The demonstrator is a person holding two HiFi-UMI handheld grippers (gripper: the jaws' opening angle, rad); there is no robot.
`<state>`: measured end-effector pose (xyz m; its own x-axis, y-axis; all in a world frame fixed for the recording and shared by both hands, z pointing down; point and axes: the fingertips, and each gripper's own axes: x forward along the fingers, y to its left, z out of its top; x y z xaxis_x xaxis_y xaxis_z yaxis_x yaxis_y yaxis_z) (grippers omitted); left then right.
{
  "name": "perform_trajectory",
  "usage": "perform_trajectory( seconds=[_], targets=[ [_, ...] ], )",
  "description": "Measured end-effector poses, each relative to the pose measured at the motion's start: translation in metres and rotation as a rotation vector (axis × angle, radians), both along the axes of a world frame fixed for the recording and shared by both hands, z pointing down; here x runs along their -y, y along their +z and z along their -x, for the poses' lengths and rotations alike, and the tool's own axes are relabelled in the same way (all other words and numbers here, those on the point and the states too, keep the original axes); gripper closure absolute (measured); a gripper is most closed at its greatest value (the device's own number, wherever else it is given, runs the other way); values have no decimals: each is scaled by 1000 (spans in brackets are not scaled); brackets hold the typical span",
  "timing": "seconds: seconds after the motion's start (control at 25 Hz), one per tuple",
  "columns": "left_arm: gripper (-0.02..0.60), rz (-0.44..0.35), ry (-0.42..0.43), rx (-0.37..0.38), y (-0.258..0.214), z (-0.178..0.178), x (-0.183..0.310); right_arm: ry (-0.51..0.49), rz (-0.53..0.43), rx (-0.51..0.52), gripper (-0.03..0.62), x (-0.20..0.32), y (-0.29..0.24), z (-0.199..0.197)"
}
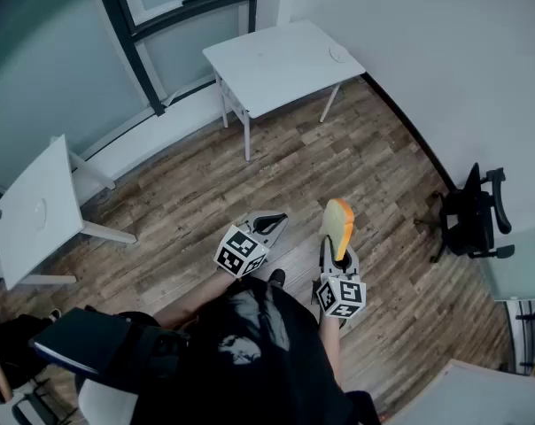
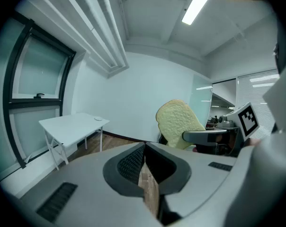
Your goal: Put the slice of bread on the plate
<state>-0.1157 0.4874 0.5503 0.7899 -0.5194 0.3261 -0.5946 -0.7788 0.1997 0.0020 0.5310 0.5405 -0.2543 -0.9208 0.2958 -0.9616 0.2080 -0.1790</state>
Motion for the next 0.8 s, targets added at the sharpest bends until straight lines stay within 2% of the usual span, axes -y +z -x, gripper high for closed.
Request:
perform_trajectory(
  seconds=[0.32,0.8],
  targets=[
    [577,10,19,-11,3,0,3,7,0,-2,500,7,0,2],
    [577,43,25,-22,12,25,17,4,19,19,500,20,8,30]
  ],
)
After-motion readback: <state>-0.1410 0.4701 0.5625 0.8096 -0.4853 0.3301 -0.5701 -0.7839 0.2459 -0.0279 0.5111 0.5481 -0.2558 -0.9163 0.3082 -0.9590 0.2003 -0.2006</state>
